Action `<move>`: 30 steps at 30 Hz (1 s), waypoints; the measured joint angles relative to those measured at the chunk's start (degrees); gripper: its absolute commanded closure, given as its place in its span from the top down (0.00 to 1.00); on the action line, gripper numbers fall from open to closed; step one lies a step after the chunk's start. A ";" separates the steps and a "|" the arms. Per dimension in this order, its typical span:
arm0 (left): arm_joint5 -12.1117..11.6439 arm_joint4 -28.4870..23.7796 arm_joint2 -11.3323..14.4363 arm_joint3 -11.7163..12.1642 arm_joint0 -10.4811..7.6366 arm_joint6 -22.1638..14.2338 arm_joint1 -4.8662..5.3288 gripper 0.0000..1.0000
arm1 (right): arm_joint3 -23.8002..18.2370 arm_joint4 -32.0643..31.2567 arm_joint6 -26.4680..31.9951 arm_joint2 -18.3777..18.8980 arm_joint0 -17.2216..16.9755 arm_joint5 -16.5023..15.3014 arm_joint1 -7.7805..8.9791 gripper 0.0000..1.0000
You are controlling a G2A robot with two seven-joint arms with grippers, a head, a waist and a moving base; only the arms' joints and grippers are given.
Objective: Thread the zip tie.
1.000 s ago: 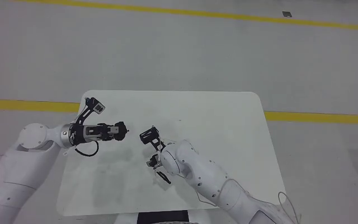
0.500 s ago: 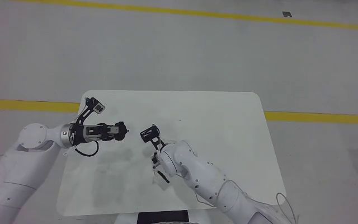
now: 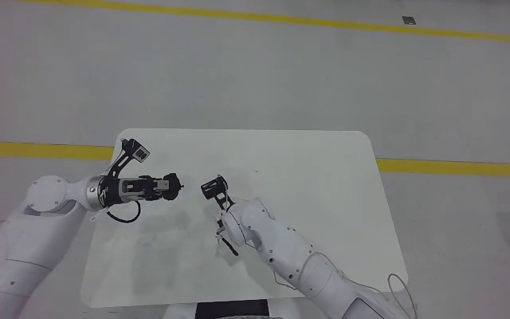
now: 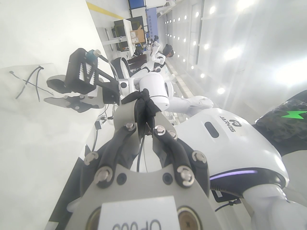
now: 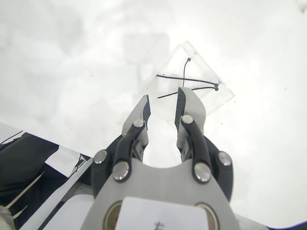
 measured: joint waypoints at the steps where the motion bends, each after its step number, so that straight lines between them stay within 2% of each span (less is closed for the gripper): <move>1: 0.00 0.00 0.00 0.00 0.00 0.00 0.00 0.00 | 0.72 0.07 -0.43 0.02 0.15 0.00 -0.26 0.17; 13: 0.00 0.00 0.00 0.00 0.00 0.00 0.00 0.00 | 7.72 -0.50 -2.09 0.67 1.59 0.00 -2.75 0.15; 30: 0.00 0.00 0.00 0.00 0.00 0.00 0.00 0.00 | 10.38 -8.21 -1.97 3.32 -0.44 0.00 -5.55 0.16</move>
